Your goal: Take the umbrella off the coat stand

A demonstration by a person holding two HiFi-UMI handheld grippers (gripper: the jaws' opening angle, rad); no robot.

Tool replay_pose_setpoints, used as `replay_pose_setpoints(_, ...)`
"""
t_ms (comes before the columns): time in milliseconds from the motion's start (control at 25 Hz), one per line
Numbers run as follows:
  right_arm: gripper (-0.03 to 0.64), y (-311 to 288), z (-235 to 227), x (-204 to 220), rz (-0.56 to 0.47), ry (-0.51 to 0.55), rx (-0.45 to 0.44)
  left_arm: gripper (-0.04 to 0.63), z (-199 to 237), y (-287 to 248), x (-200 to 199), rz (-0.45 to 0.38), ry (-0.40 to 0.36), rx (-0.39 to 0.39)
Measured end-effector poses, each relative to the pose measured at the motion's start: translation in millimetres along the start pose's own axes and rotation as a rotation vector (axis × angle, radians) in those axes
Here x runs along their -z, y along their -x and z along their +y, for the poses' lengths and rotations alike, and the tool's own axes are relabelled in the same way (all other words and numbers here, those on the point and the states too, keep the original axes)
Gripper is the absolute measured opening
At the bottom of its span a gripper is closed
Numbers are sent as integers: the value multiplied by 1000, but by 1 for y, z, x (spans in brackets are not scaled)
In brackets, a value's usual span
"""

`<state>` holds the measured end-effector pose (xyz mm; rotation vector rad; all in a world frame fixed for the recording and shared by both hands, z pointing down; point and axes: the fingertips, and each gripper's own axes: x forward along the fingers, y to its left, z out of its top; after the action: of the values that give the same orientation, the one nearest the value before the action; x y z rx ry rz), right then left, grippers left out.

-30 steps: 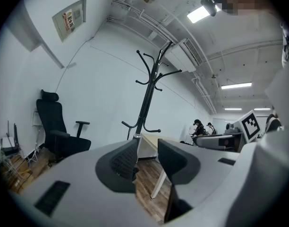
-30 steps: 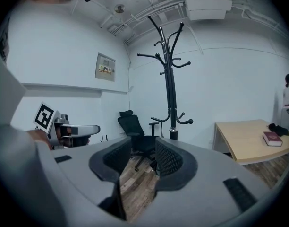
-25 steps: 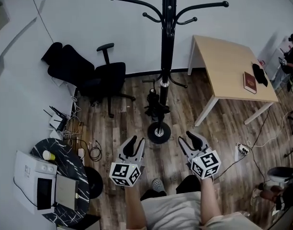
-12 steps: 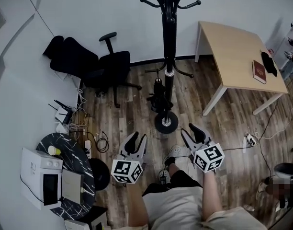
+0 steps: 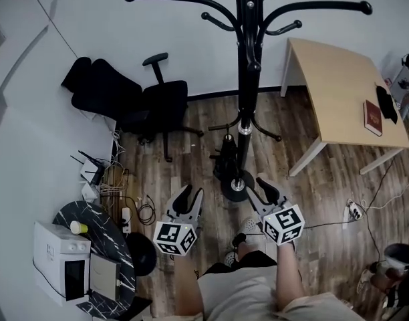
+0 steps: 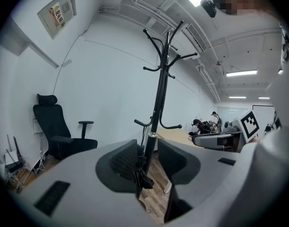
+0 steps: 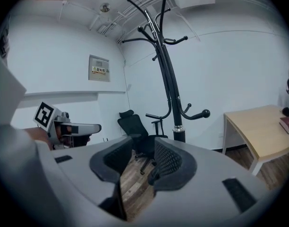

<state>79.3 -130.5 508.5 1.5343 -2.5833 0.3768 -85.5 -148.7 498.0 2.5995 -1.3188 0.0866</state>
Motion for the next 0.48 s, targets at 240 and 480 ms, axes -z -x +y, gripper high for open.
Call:
replay_pose_setpoints(240, 153, -67, -33, -43, -21, 71, -22, 146, 28, -70, -36, -21, -32, 35)
replay_pose_setpoints(480, 149, -118, -39, -39, 16, 50, -48, 146, 56, -110, -57, -46, -34, 56)
